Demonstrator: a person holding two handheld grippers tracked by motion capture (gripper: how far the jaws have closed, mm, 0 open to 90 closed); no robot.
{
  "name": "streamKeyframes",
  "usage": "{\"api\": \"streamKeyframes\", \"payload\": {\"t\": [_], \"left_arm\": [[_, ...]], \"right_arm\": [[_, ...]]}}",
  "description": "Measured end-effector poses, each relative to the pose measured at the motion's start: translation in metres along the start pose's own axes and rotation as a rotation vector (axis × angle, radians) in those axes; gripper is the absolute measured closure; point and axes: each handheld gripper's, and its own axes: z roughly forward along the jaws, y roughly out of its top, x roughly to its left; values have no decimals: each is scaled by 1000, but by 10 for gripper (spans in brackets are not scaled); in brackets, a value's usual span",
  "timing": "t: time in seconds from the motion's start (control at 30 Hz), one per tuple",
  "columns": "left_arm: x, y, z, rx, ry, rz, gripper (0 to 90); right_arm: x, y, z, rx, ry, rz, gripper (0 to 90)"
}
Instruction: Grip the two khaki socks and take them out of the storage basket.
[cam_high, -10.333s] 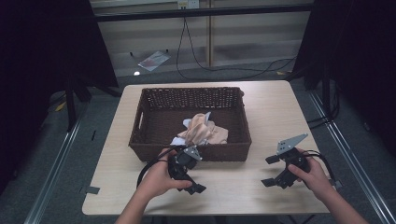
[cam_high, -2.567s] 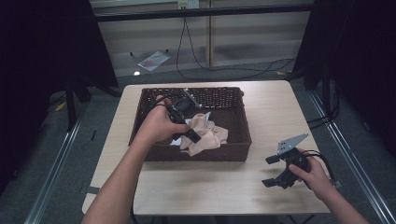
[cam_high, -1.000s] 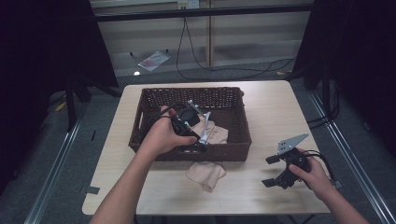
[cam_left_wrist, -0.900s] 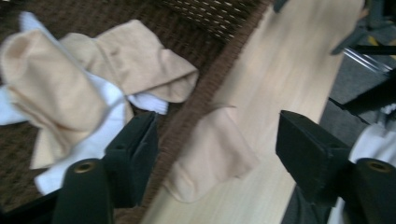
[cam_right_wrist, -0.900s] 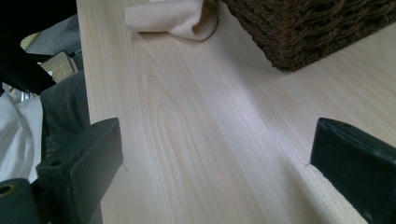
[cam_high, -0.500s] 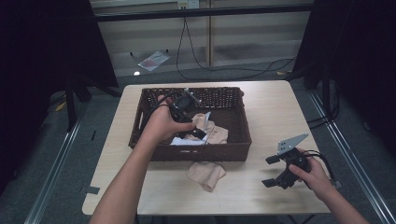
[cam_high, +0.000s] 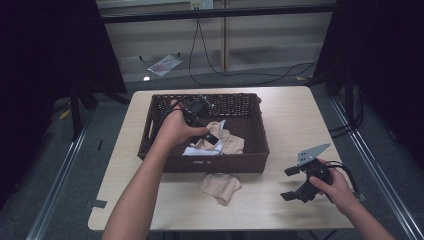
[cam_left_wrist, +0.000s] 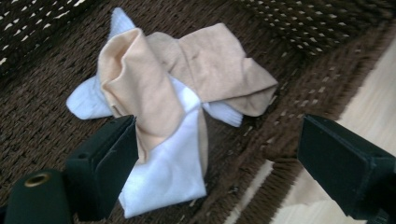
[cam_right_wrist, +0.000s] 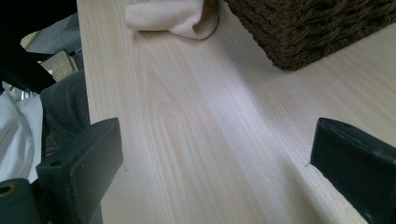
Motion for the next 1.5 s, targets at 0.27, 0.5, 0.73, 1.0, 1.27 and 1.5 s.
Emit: {"api": "streamKeyframes", "payload": {"t": [0.27,0.5,0.73,1.0,1.27,1.5], "left_arm": [[10,2,10,2,4,-25,113],[21,3,18,2,24,-52,108],[31,2,31,11,42,-83,112],[39,2,42,16,40,-112,120],[45,3,49,24,37,-130,147],[48,3,54,32,49,-130,182]], "right_arm": [[0,0,1,2,2,-2,16],[0,0,1,5,2,0,16],[0,0,1,1,2,-3,16],[0,0,1,0,6,-5,16],[1,1,1,-3,10,-6,17],[1,1,0,-4,7,-7,16]]}}
